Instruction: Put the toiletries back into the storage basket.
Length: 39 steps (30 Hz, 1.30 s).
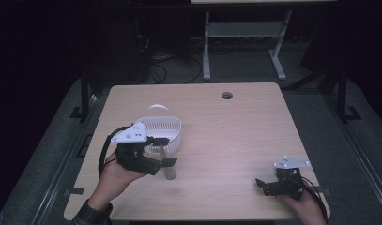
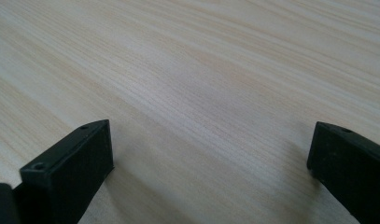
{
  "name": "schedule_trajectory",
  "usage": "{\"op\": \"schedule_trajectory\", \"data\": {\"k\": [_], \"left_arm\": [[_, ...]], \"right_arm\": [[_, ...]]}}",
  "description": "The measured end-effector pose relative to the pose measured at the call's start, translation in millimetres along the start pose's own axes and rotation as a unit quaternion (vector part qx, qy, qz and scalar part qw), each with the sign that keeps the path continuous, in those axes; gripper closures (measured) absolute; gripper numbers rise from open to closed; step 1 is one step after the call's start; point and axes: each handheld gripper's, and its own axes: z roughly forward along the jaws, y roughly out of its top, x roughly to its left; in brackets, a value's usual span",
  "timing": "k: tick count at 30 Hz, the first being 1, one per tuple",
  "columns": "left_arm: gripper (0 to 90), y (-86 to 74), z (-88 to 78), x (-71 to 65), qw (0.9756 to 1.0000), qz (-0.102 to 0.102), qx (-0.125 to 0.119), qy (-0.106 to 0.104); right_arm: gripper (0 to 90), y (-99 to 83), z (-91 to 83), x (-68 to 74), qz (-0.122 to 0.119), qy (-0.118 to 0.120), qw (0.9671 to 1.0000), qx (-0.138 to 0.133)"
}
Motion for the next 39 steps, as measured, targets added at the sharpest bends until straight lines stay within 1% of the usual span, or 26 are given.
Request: {"op": "schedule_trajectory", "data": {"k": [16, 27, 39], "left_arm": [[29.7, 16.1, -8.7, 15.0, 0.9999, -0.004, -0.008, 0.008], [29.7, 26.3, -15.6, 28.2, 0.9996, -0.006, -0.012, 0.026], [29.7, 30.0, -23.7, 46.9, 0.9985, -0.018, -0.018, 0.049]], "right_arm": [[0.0, 0.0, -0.1, 0.1, 0.001, 0.0, 1.0, 0.0], [0.0, 0.0, -0.1, 0.1, 0.0, 0.0, 1.0, 0.0], [0.0, 0.0, -0.1, 0.1, 0.0, 0.0, 1.0, 0.0]]}}
